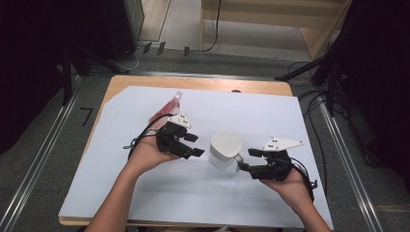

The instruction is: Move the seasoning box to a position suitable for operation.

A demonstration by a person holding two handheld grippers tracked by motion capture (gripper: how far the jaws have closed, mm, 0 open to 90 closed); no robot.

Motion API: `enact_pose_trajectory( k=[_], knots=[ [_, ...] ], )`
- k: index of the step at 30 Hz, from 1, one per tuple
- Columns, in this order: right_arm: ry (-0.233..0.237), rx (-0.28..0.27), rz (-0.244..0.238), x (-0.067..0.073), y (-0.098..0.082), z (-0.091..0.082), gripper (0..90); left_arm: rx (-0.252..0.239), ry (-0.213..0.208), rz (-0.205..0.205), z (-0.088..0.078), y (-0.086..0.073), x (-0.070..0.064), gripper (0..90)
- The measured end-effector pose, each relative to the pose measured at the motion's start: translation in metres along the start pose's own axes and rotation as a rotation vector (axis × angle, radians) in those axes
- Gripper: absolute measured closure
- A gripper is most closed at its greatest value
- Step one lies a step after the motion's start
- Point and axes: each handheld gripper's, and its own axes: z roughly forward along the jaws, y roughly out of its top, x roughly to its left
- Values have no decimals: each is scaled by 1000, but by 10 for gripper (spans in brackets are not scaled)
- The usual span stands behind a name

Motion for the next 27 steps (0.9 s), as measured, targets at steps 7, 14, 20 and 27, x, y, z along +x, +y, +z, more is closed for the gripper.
enact_pose_trajectory(
  k=[7, 14, 20, 27],
  knots=[
    [-31, -25, -7, 2, -2, -7, 607, -4, -4, 18, 6, 2, -2, 396],
    [-9, -40, -2, 9, -6, -8, 813, -1, -18, 33, 9, 5, -1, 387],
    [16, -34, 26, 18, -6, -5, 900, -10, -19, 46, 8, 4, 1, 377],
    [25, -15, -4, 23, -9, 2, 900, -19, -22, 49, 9, 5, -1, 377]
  ],
)
